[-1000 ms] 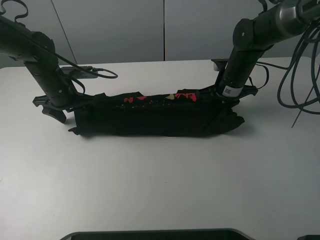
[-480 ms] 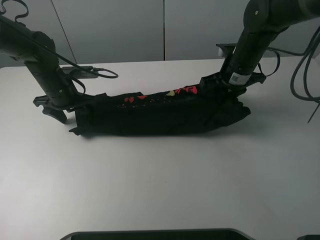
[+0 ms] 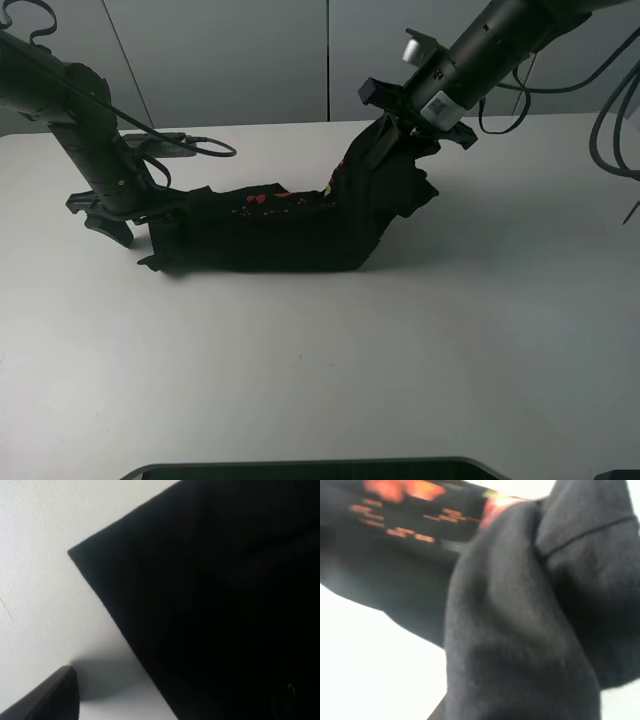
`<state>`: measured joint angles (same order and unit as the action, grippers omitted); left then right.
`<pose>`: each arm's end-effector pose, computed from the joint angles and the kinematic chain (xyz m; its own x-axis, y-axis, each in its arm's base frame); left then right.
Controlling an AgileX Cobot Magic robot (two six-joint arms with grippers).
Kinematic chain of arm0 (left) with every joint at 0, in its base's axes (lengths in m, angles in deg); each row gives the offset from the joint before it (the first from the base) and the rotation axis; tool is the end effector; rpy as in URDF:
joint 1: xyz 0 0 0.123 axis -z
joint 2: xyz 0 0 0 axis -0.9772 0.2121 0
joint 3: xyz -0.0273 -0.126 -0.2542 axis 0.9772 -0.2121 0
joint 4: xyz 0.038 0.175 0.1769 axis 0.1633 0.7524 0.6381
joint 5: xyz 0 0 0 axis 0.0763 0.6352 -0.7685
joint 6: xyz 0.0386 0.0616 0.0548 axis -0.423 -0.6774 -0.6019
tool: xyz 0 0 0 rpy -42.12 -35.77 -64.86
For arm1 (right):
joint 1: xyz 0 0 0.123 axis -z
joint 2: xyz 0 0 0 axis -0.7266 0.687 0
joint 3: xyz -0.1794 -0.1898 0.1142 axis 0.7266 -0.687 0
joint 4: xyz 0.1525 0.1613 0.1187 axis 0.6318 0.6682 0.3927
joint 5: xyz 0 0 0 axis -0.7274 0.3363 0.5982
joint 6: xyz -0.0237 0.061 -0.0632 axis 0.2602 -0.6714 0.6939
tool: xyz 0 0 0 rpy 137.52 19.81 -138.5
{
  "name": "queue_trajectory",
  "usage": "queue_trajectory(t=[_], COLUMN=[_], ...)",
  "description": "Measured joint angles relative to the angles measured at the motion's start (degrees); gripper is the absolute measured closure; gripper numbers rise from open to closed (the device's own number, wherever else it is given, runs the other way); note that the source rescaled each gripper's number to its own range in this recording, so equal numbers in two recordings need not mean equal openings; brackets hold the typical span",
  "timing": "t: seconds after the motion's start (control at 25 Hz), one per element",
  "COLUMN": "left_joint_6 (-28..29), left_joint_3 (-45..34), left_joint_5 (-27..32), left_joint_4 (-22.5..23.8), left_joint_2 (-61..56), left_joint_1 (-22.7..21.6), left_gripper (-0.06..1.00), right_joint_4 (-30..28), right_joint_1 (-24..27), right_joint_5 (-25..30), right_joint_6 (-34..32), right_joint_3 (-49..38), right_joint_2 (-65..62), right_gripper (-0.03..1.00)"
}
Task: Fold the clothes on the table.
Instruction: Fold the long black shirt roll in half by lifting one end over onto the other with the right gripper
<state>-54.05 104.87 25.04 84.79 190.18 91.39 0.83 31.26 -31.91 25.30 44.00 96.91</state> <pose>0.3576 -0.0887 0.0956 -0.9964 0.0613 -0.0591 0.0632 0.9975 -0.0308 0.3600 0.1513 0.1888 -0.9753 -0.1799 -0.1279 -0.2207 0.7960 0.5637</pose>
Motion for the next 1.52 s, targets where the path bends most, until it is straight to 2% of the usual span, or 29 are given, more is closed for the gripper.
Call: queue_trajectory(t=[0.12,0.28,0.6,1.0,1.24,1.52], left_joint_6=[0.0,0.0,0.0,0.0,0.0,0.0], left_joint_3=[0.0,0.0,0.0,0.0,0.0,0.0], left_joint_5=[0.0,0.0,0.0,0.0,0.0,0.0], left_joint_4=[0.0,0.0,0.0,0.0,0.0,0.0], left_joint_2=[0.0,0.0,0.0,0.0,0.0,0.0], left_joint_1=[0.0,0.0,0.0,0.0,0.0,0.0], left_gripper=[-0.04,-0.04,-0.04,-0.04,-0.04,-0.04], right_joint_4=[7.9,15.5,27.7,42.8,49.4,51.7], right_joint_1=[0.0,-1.6,-7.0,-9.8,-11.5,-13.9], right_joint_5=[0.1,-0.6,-2.9,-3.9,-5.3,-8.3], right_joint_6=[3.9,7.8,15.2,25.5,29.7,31.7], right_joint_3=[0.0,0.0,0.1,0.1,0.1,0.1], right_joint_2=[0.5,2.6,9.1,17.3,18.0,18.0], right_gripper=[0.83,0.83,0.83,0.83,0.83,0.83])
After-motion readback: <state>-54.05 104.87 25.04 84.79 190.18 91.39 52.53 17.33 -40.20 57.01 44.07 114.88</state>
